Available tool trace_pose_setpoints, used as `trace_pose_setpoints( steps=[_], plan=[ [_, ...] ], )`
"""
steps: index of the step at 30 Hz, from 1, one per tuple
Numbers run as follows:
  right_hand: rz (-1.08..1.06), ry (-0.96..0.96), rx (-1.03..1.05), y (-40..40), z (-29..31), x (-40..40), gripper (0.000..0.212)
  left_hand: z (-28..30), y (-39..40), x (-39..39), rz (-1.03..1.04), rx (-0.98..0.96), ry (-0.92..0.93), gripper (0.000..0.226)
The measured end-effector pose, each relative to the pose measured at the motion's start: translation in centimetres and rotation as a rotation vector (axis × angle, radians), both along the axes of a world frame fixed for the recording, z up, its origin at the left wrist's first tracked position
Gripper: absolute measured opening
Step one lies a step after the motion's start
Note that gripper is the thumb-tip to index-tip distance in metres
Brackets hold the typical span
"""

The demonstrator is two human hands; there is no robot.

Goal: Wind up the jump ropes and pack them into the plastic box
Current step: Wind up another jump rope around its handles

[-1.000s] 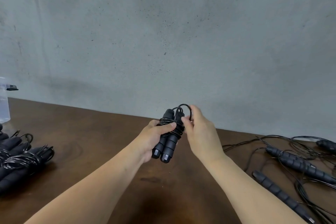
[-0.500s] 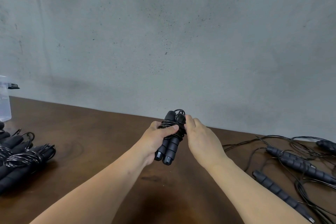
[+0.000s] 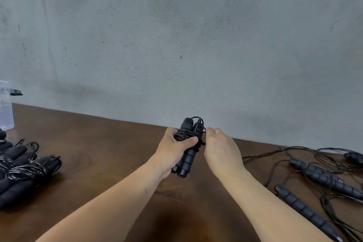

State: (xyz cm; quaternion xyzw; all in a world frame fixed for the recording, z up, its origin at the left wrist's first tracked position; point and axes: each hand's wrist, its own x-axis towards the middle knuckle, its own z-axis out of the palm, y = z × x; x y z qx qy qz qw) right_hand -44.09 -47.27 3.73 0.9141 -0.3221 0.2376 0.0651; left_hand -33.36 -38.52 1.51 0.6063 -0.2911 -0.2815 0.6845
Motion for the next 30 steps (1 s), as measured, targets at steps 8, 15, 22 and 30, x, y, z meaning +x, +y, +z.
trace_pose_setpoints(
  steps=[8,15,22,30],
  plan=[
    [0.035,-0.066,-0.042,-0.1,0.4,0.6,0.017,-0.4,-0.3,-0.2,0.159,0.123,-0.401,0.044],
    [0.255,-0.366,-0.05,-2.0,-1.4,1.3,0.007,0.2,0.4,1.2,0.079,0.127,-0.371,0.044],
    [0.345,-0.178,0.102,-1.7,-1.0,0.9,0.05,0.1,0.9,2.2,0.03,0.179,-0.428,0.045],
    [0.297,-0.214,0.63,-1.9,1.9,1.2,0.032,-0.2,0.8,2.1,0.089,0.288,-0.662,0.047]
  ],
)
